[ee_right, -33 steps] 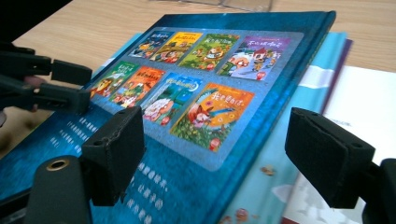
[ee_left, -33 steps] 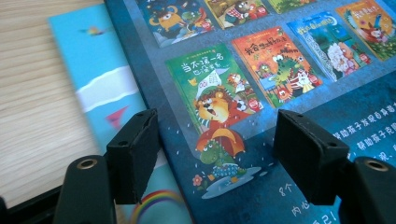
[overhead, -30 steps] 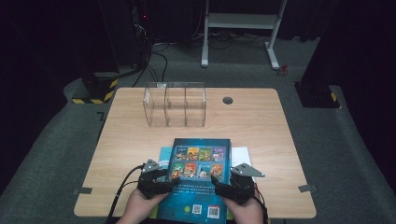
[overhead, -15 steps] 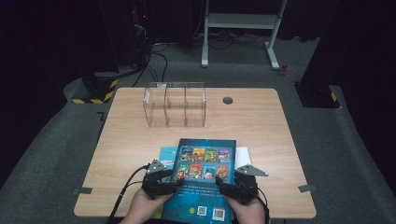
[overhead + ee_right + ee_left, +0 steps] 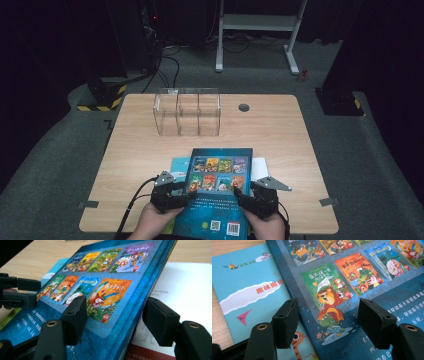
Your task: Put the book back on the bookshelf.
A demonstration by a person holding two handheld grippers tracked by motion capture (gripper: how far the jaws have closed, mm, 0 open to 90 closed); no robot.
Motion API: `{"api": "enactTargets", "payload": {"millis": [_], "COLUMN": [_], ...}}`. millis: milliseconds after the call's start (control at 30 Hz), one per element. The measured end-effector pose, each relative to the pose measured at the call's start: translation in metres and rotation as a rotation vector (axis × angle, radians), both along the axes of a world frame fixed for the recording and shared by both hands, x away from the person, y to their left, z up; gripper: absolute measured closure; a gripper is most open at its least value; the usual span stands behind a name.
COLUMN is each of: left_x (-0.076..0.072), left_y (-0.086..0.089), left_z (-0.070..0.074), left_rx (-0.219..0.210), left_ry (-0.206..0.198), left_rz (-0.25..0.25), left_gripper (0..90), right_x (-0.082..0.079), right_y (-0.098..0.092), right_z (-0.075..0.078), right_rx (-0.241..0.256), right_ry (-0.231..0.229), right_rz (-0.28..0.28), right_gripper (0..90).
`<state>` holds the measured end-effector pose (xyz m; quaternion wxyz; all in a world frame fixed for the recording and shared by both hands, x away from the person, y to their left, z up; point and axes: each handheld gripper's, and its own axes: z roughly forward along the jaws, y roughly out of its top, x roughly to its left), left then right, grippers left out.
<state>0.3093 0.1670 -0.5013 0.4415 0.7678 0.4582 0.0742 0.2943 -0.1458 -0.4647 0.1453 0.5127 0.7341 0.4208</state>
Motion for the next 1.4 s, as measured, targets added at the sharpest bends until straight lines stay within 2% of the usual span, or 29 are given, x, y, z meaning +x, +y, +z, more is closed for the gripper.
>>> {"api": "enactTargets", "payload": {"millis": [100,300,500,633,767,967,1000,1033,1067,1200,1267,1400], "left_x": [0.0,-0.001,0.0,0.0,0.0,0.0,0.001,0.001,0.0,-0.002,-0.003,-0.003], "left_y": [0.001,0.003,0.012,0.018,0.025,0.03,0.03,0.03,0.031,0.031,0.032,0.032], "left_z": [0.0,-0.001,-0.004,-0.007,-0.01,-0.013,-0.012,-0.012,-0.013,-0.014,-0.015,-0.015], "left_rx": [-0.004,0.004,-0.032,-0.038,-0.052,-0.065,-0.063,-0.063,-0.066,-0.069,-0.071,-0.081], "left_ry": [-0.001,-0.016,0.007,0.011,0.01,0.002,0.007,0.007,0.001,-0.005,-0.01,-0.005], "left_rz": [-0.001,-0.003,0.001,0.011,0.011,0.009,0.006,0.006,0.009,0.012,0.011,0.018], "left_gripper": [34.3,34.2,34.2,33.7,33.0,32.6,32.6,32.6,32.7,32.8,32.9,32.9], "right_x": [0.0,0.003,0.001,0.004,0.008,0.011,0.013,0.013,0.012,0.011,0.012,0.012], "right_y": [0.001,0.002,0.005,0.009,0.008,0.009,0.006,0.006,0.005,0.005,0.004,0.002], "right_z": [0.003,0.002,0.004,0.002,-0.002,-0.004,-0.005,-0.005,-0.006,-0.007,-0.006,-0.006], "right_rx": [0.001,0.008,0.03,0.034,0.101,0.135,0.181,0.181,0.175,0.181,0.186,0.197], "right_ry": [-0.009,0.007,-0.013,0.012,0.05,0.067,0.087,0.087,0.083,0.078,0.1,0.104], "right_rz": [0.004,0.005,0.014,0.03,0.033,0.031,0.025,0.025,0.021,0.021,0.032,0.04], "right_gripper": [37.0,37.3,39.3,39.9,43.2,46.4,49.9,49.9,53.7,54.0,55.1,57.1]}}
